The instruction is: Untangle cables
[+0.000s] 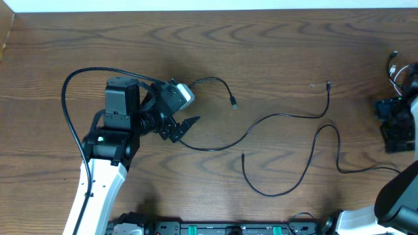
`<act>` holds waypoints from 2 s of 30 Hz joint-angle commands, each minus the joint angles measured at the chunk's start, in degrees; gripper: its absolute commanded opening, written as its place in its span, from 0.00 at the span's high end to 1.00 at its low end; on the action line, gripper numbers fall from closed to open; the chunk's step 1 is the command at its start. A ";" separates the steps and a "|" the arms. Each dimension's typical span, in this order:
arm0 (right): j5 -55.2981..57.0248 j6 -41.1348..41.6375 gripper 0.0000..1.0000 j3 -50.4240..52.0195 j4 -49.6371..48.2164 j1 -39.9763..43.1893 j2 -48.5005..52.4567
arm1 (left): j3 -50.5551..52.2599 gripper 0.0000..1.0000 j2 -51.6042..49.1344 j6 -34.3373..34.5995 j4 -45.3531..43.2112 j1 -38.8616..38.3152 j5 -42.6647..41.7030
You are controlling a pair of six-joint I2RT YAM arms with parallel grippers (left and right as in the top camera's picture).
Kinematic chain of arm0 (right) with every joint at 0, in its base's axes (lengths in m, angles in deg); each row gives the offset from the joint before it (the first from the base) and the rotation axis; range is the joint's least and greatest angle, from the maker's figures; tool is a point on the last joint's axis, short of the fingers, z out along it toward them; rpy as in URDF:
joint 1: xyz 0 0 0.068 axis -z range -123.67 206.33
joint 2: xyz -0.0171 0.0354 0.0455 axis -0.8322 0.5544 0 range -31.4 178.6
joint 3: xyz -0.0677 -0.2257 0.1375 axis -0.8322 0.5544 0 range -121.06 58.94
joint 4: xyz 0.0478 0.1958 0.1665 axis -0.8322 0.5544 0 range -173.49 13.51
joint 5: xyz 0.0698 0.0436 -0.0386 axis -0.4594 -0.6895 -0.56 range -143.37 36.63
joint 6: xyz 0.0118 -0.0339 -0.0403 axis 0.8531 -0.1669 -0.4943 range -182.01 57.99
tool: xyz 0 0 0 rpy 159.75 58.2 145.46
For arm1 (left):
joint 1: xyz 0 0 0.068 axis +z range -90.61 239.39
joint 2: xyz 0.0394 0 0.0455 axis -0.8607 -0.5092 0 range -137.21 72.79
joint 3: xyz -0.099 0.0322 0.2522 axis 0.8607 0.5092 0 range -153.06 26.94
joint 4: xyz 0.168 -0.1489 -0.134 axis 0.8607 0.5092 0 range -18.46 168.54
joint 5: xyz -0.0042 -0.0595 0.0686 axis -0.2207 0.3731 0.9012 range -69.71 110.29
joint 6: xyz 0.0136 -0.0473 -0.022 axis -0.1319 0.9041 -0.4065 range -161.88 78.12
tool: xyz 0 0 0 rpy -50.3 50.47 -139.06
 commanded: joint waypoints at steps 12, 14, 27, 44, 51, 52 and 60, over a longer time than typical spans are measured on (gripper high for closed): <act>15.17 19.87 0.01 9.70 -3.39 -17.88 -0.28 | -0.68 0.11 -0.24 0.28 0.13 -0.04 -0.15; 15.17 21.16 0.01 12.26 -5.05 -20.13 -0.28 | -0.68 0.11 -0.24 0.28 0.13 -0.04 -0.15; 12.70 27.12 0.01 19.74 -13.40 -28.94 -0.28 | -0.68 0.11 -1.88 0.28 0.31 -0.04 -0.15; 26.51 23.10 0.01 17.68 -5.90 -27.61 -11.28 | -0.68 0.11 -5.84 0.31 1.44 -0.09 -0.37; 29.16 36.28 0.01 19.06 9.16 -24.04 -13.35 | -0.68 0.11 -5.84 0.26 1.16 -0.09 -0.35; 29.11 37.16 0.01 19.80 9.68 -23.69 -13.35 | -0.68 0.11 -5.84 0.26 1.18 -0.09 -0.35; 30.84 49.18 0.01 28.24 9.62 -21.57 -13.35 | -0.68 0.11 -5.84 0.28 1.20 -0.09 -0.37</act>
